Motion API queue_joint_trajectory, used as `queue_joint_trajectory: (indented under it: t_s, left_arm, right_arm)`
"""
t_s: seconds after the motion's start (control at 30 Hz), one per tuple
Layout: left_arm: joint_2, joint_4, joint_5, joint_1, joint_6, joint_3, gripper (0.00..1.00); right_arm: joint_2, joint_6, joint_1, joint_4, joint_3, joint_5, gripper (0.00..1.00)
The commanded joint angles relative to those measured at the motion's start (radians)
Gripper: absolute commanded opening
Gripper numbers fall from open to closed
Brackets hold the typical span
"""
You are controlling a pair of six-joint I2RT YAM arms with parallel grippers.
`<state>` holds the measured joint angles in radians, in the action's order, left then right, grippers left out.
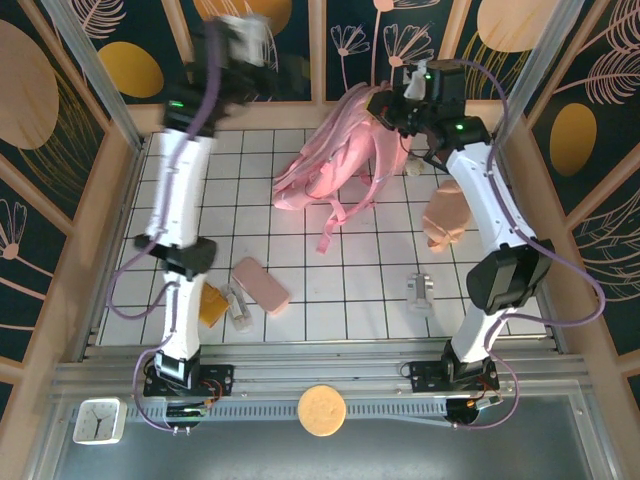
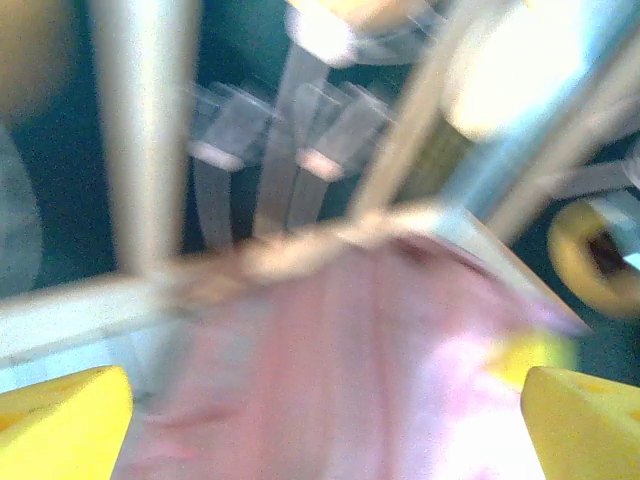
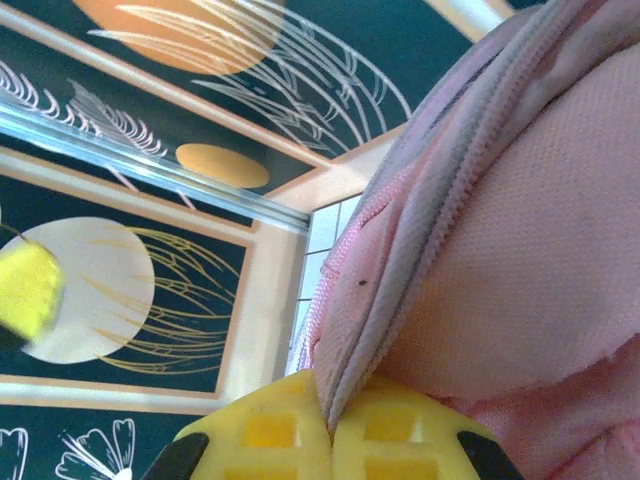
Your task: Pack the student bag
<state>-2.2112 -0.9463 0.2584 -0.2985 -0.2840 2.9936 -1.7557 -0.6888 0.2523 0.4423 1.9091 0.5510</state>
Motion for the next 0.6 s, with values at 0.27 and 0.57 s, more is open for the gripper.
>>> queue_joint_trajectory:
  t_s: [0.27, 0.57]
  left_arm:
    - [0.181, -0.032, -0.325, 0.085, 0.078, 0.015, 0.99]
    - [0.410, 0.412, -0.300, 0.147, 0.197, 0.015, 0.99]
  right_arm:
    - [0.077, 0.025, -0.007, -0.122, 0.008, 0.059, 0.00]
    - [0.046, 0.039, -0.007, -0.078, 0.094, 0.070, 0.00]
